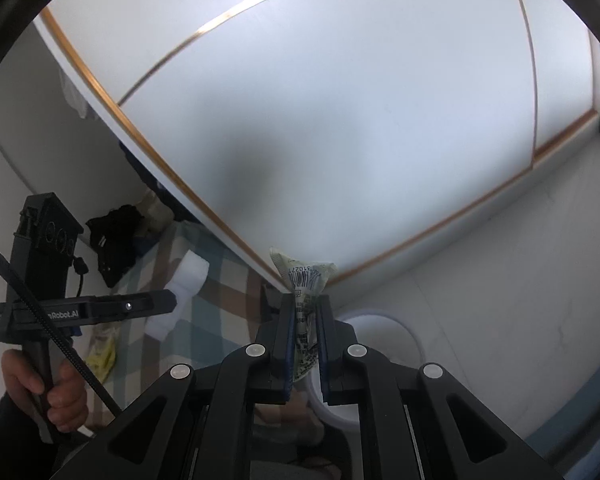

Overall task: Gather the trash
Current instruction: 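Carry the foam and wrapper over the white bin, then open both grippers to drop the foam and wrapper into the bin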

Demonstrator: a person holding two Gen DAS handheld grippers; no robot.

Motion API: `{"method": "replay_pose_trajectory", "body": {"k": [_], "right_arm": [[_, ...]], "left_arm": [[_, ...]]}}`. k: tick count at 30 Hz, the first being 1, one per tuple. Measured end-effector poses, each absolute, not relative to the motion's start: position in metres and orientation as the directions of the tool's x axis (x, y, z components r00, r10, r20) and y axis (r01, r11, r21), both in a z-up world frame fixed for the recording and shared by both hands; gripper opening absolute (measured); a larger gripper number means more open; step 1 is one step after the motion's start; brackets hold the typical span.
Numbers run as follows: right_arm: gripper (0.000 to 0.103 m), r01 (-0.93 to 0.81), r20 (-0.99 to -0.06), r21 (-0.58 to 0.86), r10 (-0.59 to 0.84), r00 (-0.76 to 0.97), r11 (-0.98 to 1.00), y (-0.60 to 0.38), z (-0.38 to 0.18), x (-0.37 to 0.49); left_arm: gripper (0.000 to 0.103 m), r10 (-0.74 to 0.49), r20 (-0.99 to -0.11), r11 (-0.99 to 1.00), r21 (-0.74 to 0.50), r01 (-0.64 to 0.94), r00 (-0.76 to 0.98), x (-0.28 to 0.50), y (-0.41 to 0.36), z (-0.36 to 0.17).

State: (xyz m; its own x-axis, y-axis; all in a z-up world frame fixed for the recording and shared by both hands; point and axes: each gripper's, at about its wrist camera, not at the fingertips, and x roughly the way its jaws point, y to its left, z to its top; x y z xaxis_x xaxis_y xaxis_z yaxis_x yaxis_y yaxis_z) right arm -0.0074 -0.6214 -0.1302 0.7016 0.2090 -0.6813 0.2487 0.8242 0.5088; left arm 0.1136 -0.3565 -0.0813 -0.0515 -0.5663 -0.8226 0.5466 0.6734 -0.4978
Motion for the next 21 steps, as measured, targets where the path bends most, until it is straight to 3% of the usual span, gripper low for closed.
{"method": "replay_pose_trajectory", "body": {"k": [11,21], "right_arm": [[0.009,0.361,-0.774,0.555,0.306,0.554,0.750,-0.620,-0.228,0.027],[0.012,0.397,-0.803,0.567,0.376,0.463,0.722,-0.613,-0.283,0.031]], "left_arm": [[0.035,-0.461,-0.855,0.699,-0.515,0.497,-0.238,0.126,-0.396,-0.137],[0.035,-0.433,-0.858,0.723,-0.514,0.461,-0.277,0.126,-0.403,-0.154]]}}
